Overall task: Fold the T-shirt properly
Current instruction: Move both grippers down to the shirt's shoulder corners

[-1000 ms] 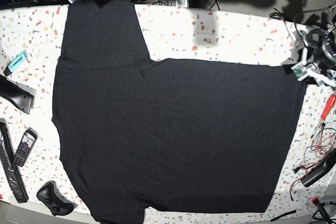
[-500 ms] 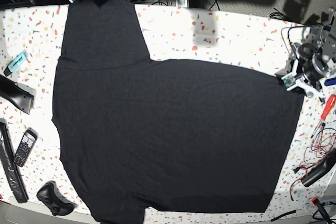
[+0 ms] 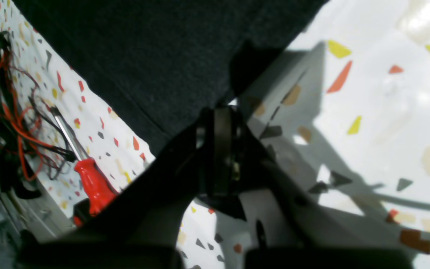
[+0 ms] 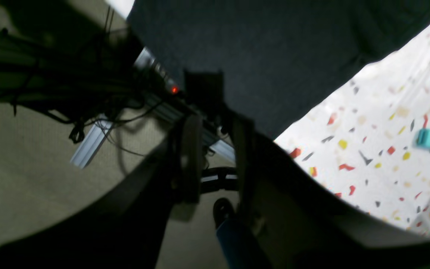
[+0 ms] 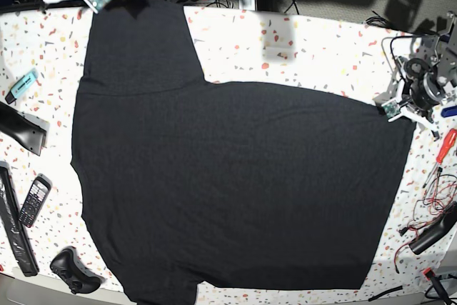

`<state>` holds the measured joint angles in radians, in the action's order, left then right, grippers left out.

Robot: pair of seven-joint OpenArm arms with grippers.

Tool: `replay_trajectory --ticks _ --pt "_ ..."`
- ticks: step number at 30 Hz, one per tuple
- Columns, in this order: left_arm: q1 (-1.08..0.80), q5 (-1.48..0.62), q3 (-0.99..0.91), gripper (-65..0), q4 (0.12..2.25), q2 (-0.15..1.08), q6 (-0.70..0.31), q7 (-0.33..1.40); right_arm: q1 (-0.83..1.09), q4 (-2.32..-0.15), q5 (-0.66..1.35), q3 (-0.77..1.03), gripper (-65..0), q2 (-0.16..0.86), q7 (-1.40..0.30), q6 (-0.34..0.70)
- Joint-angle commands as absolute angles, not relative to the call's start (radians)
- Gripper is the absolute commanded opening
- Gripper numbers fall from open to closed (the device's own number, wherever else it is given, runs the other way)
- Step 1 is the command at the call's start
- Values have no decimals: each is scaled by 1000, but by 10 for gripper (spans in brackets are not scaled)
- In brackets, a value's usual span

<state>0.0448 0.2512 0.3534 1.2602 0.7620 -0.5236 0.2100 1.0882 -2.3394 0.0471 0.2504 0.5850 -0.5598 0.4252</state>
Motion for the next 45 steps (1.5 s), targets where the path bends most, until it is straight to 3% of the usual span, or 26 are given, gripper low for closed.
replay_trajectory --ticks 1,3,5,21,33,39,45 --pt "49 279 351 -650 1253 775 -520 294 1085 -2356 15 255 -442 598 -537 423" --pt "50 279 351 -650 1253 773 -520 339 1050 -2356 -21 255 -368 618 -521 422" --pt "49 279 351 -650 1253 773 -520 353 1007 -2356 -24 250 -336 649 -513 423" --pt "14 279 350 -650 1253 646 -517 370 600 -2033 -285 -109 -337 825 -532 422" --pt "14 280 350 -650 1253 609 -516 408 579 -1941 -285 -132 -338 965 -584 477" --pt "14 280 350 -650 1253 609 -517 412 579 -1881 -271 -133 -338 958 -488 543" --pt "14 280 350 -650 1253 609 -516 411 551 -1880 -224 -148 -338 939 -466 545"
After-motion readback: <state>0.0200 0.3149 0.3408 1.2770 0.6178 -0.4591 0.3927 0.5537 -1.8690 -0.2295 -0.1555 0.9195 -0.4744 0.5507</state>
